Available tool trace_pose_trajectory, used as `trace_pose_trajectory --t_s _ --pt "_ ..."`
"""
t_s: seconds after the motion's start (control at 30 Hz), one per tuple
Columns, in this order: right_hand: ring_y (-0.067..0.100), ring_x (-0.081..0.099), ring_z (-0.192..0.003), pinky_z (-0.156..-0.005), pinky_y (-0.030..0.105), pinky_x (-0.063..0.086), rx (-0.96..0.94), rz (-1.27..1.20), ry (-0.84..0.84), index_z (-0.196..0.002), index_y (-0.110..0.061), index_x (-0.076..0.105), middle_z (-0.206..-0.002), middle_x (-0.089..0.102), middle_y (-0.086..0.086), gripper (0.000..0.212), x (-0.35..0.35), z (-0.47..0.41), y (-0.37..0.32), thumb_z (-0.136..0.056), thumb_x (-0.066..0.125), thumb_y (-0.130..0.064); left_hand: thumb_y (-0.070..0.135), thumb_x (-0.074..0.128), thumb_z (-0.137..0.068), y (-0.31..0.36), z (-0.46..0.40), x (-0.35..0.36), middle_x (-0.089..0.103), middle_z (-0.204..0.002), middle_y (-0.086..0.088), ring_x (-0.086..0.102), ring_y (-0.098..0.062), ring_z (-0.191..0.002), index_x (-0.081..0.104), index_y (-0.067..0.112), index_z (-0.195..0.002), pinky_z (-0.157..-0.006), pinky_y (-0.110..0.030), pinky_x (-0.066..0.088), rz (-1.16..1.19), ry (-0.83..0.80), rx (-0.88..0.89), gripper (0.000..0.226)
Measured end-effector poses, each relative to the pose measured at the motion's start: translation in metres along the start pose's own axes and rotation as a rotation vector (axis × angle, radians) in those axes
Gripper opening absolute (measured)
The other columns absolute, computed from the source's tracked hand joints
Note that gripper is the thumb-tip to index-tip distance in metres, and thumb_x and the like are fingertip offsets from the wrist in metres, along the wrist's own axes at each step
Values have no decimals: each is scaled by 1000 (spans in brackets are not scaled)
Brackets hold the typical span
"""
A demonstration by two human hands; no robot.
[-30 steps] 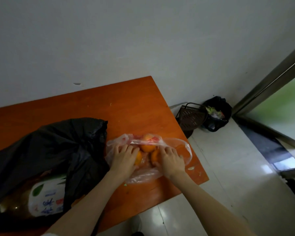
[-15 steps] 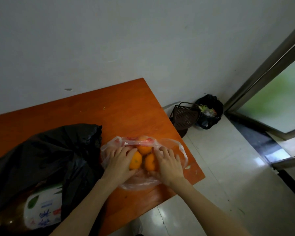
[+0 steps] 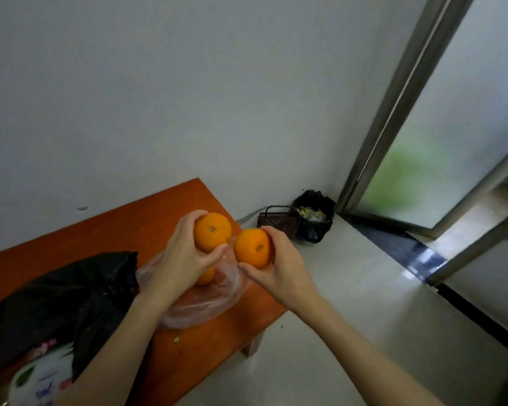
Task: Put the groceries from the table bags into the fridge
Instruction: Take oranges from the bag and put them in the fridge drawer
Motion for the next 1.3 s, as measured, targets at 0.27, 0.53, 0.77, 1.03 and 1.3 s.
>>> trace_pose_trajectory --t_s 0.27,0.53,0.77,1.03,1.3 --pt "7 42 -111 -90 19 37 198 106 283 -134 -21 36 -126 43 -3 73 -168 152 64 -74 74 -40 27 77 -74 168 80 110 44 -118 7 47 -9 -103 44 23 -127 -77 -8 33 104 -159 258 63" --pt "7 40 -108 -88 21 36 553 188 583 -135 -21 34 -120 38 -6 71 -331 393 135 -77 72 -35 28 78 -73 344 225 273 42 -121 6 46 -7 -104 42 22 -130 -78 -6 32 219 -544 550 68" --pt "15 41 -119 -93 23 34 835 302 893 -138 -18 34 -130 40 1 74 -449 589 153 -78 73 -33 29 78 -74 492 351 381 47 -131 1 42 -4 -107 41 23 -134 -84 -14 34 334 -812 827 71" --pt "21 41 -122 -94 27 35 1066 426 1152 -139 -16 34 -133 42 4 76 -536 735 173 -77 73 -36 33 75 -75 636 474 467 45 -129 5 43 -2 -111 40 24 -134 -82 2 28 480 -1026 1093 70" --pt "23 40 -126 -99 27 31 1126 546 1297 -140 -16 35 -136 44 6 76 -669 809 209 -77 73 -35 29 76 -75 768 516 536 47 -131 1 44 -4 -111 43 21 -133 -90 -15 35 685 -986 1002 68"
Point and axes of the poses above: each hand's wrist, its own z-axis away from the middle knuckle, its own x-axis out of the palm, y = z × x, the point moved 10 cm from there along -z, towards the middle knuckle
